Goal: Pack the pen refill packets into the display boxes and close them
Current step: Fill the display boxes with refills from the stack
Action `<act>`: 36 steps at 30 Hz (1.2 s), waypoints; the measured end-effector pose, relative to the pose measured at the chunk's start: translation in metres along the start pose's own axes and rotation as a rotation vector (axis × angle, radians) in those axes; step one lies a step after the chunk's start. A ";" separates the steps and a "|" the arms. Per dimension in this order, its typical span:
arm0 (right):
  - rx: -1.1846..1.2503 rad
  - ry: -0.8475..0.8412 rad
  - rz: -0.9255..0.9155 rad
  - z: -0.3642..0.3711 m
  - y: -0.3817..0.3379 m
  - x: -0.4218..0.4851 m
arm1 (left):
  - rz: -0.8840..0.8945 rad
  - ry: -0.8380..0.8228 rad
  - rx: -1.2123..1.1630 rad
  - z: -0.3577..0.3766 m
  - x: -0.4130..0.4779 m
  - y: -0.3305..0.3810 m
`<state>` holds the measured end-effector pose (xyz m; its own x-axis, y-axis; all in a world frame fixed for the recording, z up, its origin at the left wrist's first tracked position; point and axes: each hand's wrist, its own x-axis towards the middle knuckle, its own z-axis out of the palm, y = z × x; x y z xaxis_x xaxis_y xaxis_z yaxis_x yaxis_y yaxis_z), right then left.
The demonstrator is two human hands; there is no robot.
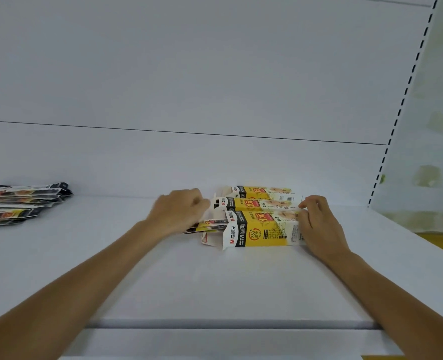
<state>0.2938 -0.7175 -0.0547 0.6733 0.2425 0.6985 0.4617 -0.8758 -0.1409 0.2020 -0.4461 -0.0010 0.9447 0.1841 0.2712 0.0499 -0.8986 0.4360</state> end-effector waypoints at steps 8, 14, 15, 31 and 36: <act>0.137 -0.061 0.088 0.000 -0.003 0.004 | -0.184 -0.134 -0.177 0.002 -0.011 -0.014; 0.168 -0.077 0.133 0.000 -0.004 0.005 | -0.143 -0.132 -0.387 0.005 -0.014 -0.014; 0.154 -0.079 0.127 0.000 -0.005 0.005 | -0.106 -0.105 -0.444 0.009 -0.015 -0.012; 0.135 -0.103 0.105 -0.006 -0.009 0.003 | 0.022 -0.331 -0.570 0.012 -0.015 -0.003; 0.169 -0.113 0.117 -0.008 -0.011 0.002 | -0.104 -0.103 -0.611 0.026 -0.018 0.010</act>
<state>0.2859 -0.7110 -0.0462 0.7841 0.1971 0.5886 0.4604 -0.8206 -0.3386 0.1939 -0.4685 -0.0240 0.9728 0.1918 0.1302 -0.0221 -0.4821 0.8758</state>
